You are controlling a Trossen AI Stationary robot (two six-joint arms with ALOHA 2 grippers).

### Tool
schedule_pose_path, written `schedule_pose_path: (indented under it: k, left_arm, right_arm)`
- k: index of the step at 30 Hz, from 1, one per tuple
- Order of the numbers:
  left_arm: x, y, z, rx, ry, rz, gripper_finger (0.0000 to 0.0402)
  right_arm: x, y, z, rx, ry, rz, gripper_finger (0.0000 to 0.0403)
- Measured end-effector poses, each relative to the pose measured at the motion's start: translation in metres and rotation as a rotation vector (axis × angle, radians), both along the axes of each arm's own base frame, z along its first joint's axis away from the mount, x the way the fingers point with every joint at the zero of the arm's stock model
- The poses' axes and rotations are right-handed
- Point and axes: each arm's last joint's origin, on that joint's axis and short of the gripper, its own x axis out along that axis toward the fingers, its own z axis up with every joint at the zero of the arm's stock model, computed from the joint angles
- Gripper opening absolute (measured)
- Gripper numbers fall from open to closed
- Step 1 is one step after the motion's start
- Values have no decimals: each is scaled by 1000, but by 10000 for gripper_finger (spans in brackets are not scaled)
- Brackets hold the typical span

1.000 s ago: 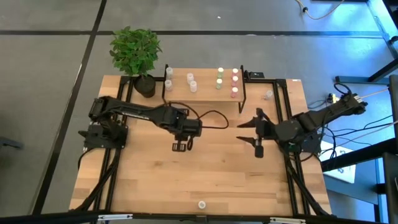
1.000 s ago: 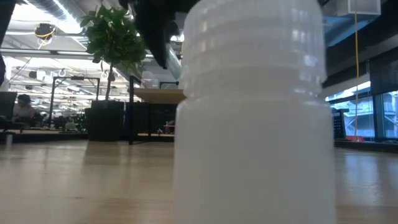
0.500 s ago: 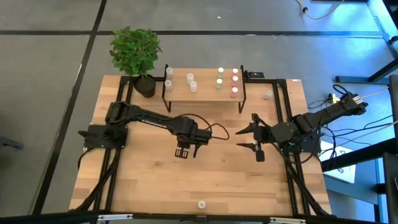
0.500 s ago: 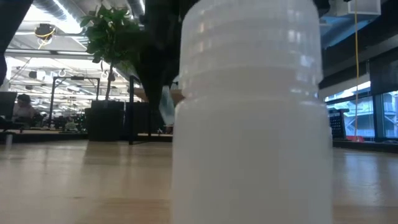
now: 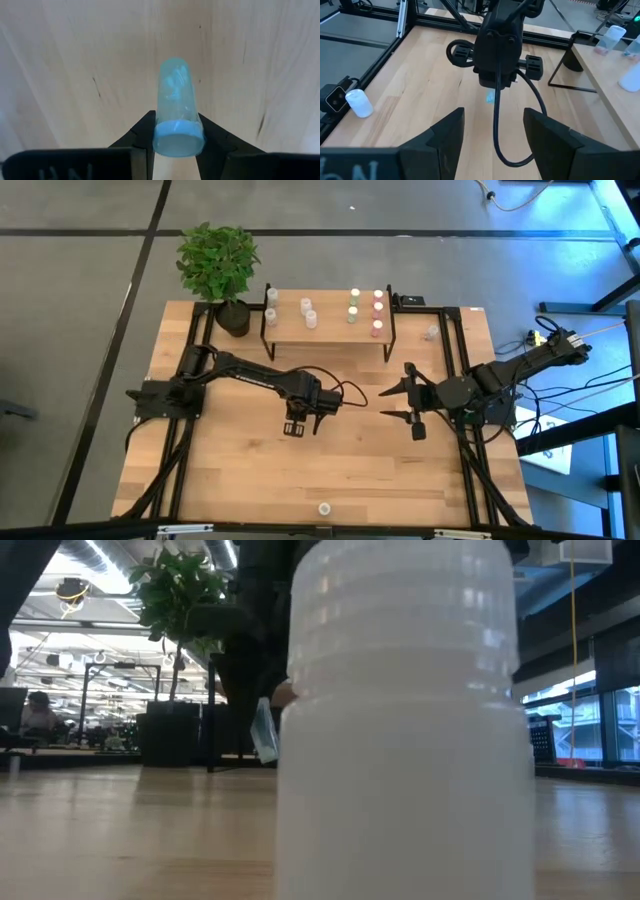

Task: Pick and place medicine bottles onto shelf by color
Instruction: Put the green pill bottle on the shelf aligned with the other green pill bottles

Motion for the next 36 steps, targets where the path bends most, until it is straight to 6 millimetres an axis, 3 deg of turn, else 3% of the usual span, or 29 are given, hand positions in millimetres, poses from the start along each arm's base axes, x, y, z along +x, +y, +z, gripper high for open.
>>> schedule_pose_path:
  k: [11, 22, 32, 36]
  left_arm:
    - [-1, -2, 0, -122, 24, 121, 88]
    - [-17, 0, 2, -93, 183, 178, 88]
    - [-12, -2, -29, -92, 300, 208, 96]
    - [-11, -2, -31, -93, 298, 209, 97]
  right_arm:
    - [0, 0, 0, 2, 0, -1, 207]
    - [0, 0, 0, 0, 0, 0, 207]
    - [0, 0, 0, 0, 0, 0, 207]
    - [0, 0, 0, 0, 0, 0, 207]
